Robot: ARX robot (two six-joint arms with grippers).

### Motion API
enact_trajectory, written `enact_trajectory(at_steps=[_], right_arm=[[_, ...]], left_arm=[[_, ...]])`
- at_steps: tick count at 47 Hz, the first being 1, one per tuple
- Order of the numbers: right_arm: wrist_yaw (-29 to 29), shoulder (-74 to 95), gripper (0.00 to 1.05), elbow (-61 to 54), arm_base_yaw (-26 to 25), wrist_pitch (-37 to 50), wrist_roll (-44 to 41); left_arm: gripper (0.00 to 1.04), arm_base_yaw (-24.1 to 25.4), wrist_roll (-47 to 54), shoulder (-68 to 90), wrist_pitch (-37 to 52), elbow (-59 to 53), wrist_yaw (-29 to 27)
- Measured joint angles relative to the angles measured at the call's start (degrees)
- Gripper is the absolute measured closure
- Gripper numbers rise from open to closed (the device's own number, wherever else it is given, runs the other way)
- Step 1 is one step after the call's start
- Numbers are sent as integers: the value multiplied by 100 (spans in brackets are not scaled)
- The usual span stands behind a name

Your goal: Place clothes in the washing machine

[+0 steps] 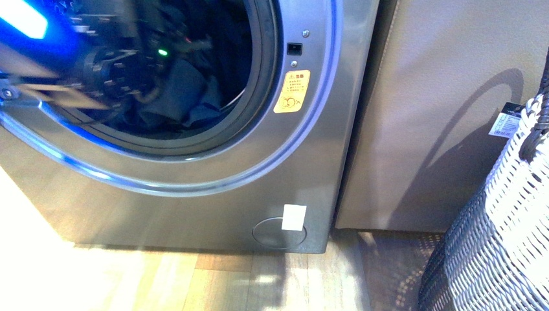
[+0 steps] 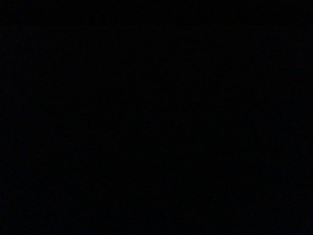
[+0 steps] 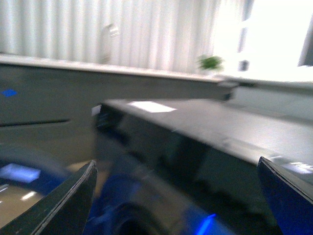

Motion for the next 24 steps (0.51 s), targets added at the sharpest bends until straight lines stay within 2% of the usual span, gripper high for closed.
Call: enact_trajectory(at_steps=[1,2,6,9,16,24], right_arm=[[304,-15,8,-48,42,103,-39],[911,-59,8,-160,116,295,-232],[2629,-369,8,-734,337,813,-660],[3484,-695,8,-1231,461,1049,-815],[4704,-1641,8,-2522,710,1523,-977],[5593,-2562,8,-4131,1027,1982,-999]], left_arm=[[81,0,4,0,-22,20,-2],[81,0,11,0,-28,33,-2],[81,15,37,0,-55,72,11],[81,37,39,0,-55,76,17],[81,79,37,0,-59,76,55],[81,79,33,0,-44,70,116]])
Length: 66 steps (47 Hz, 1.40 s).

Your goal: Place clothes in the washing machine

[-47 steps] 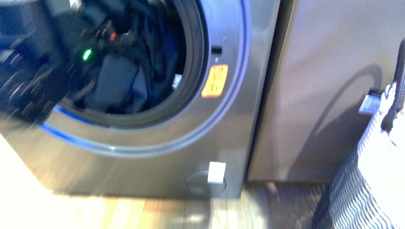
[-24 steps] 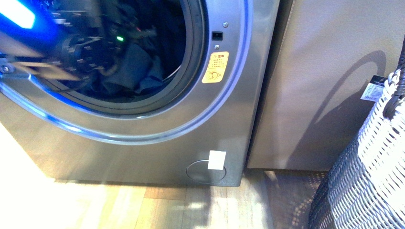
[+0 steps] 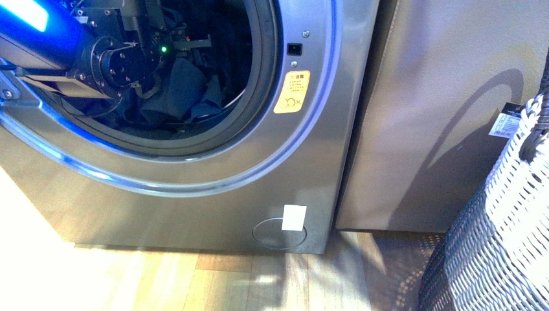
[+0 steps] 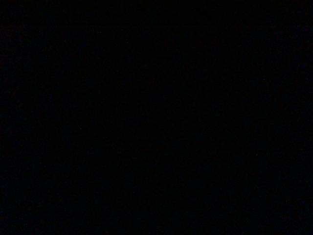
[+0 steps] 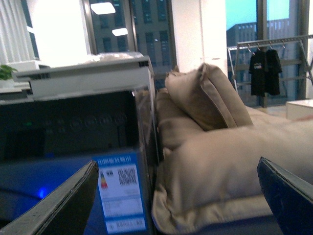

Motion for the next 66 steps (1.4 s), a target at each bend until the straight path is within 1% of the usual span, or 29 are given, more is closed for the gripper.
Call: enact_trajectory(at_steps=[5,7,8,9,11,12,14,18,22,24,27,29,32,37,45,55,60,62,63,66], right_arm=[[483,-295,8,-782,168,216,55],[540,-396,9,-986,190,96,203],[442,-485,12,-1021,157,-184,295],[199,-592,15,-1045,101,-719,413],[-197,-855,22,-1141,-50,-1504,684],[-387,-1075,28,-1292,-184,-1952,811],[-605,-1353,35,-1554,-376,-2302,929],[-1008,-1818,49,-2103,-785,-2385,1071],[-1231,-2105,59,-2441,-1102,-2365,1132],[-1449,-2282,67,-2647,-1290,-2347,1152],[-1655,-2452,74,-2830,-1462,-2337,1163],[-1821,-2612,81,-2994,-1628,-2323,1172],[-1993,-2750,88,-3143,-1792,-2310,1176],[-2310,-3040,103,-3451,-2146,-2306,1185],[-2861,-3523,102,-3912,-2710,-2308,1189],[-3215,-3871,102,-4192,-3084,-2363,1189],[-3440,-4103,102,-4360,-3307,-2428,1191],[-3630,-4166,102,-4393,-3471,-2468,1191],[-3882,-4205,102,-4419,-3600,-2490,1189],[-4092,-4299,102,-4474,-3860,-2522,1189]], left_arm=[[81,-28,2,0,33,-28,28],[81,-35,2,2,42,-46,33],[81,-37,2,2,42,-48,33],[81,-44,2,4,42,-48,33],[81,-63,2,11,44,-50,31],[81,-74,2,22,48,-50,33],[81,-83,4,46,61,-50,33],[81,-103,7,76,61,-50,33],[81,-140,11,133,70,-50,44],[81,-153,22,157,83,-50,46],[81,-177,35,203,101,-48,55],[81,-192,48,236,107,-48,57],[81,-214,55,293,107,-33,57],[81,-247,63,402,107,11,55],[81,-275,72,671,105,286,50],[81,-273,127,1027,-26,756,-42],[81,-251,199,1344,-267,1266,-162],[81,-236,199,1460,-365,1469,-188],[81,-232,199,1488,-389,1519,-190],[81,-210,201,1635,-531,1794,-249]])
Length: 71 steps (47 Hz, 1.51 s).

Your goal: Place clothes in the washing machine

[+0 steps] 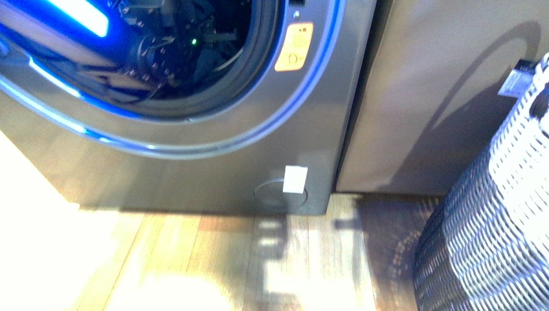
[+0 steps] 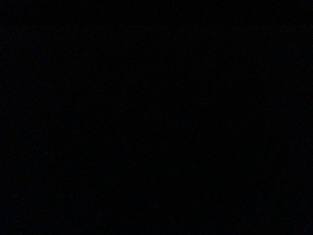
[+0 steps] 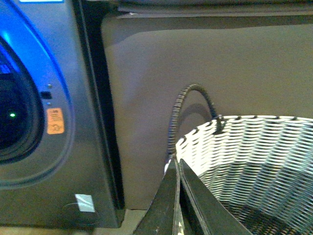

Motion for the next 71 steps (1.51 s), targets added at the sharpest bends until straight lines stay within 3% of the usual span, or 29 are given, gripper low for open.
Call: enact_trajectory(at_steps=[11,16,24,31,49,71], right_arm=[[-35,-308,102,-149,-173,-129,2],[-35,-457,102,-216,-179,-219,2],[-39,-1165,102,-323,-181,-975,2],[-37,-1558,102,-452,-181,-1086,2],[-39,-1567,102,-452,-181,-1086,2],[-42,-1567,102,-452,-181,-1086,2]], left_arm=[[80,149,-50,251,-468,527,-153],[55,264,-72,186,-437,310,-109],[30,317,-111,-223,-138,-435,90],[5,310,-175,-997,476,-1580,153],[7,251,-330,-2846,2057,-4610,481],[7,197,-129,-5346,2124,-6835,953]])
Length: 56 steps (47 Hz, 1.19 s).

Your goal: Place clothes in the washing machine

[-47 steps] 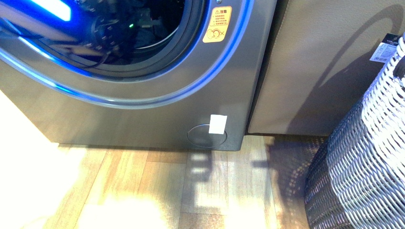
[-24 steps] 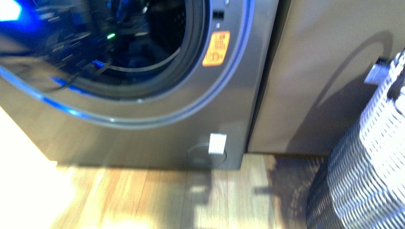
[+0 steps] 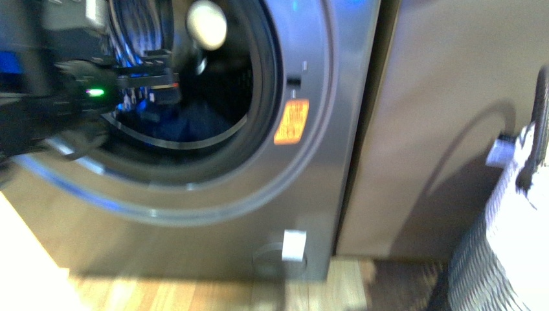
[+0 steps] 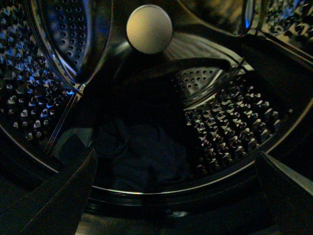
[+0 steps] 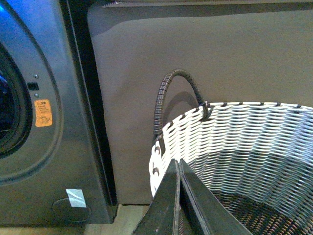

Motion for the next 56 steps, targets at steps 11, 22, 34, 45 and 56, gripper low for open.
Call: enact_trajectory(at_steps=[11,22,34,45,56], right_arm=[[0,0,102,0,0,0,0],[0,0,102,0,0,0,0],[0,0,102,0,0,0,0],[0,0,102,0,0,0,0],[0,0,102,0,0,0,0]], left_arm=[[7,127,11,-1786,-909,-723,673],[10,229,131,-3628,-2157,-946,831],[49,297,129,-4813,-2986,-1880,-120],[86,551,127,-5298,-2699,-2809,61],[101,560,127,-6017,-2643,-3526,81]])
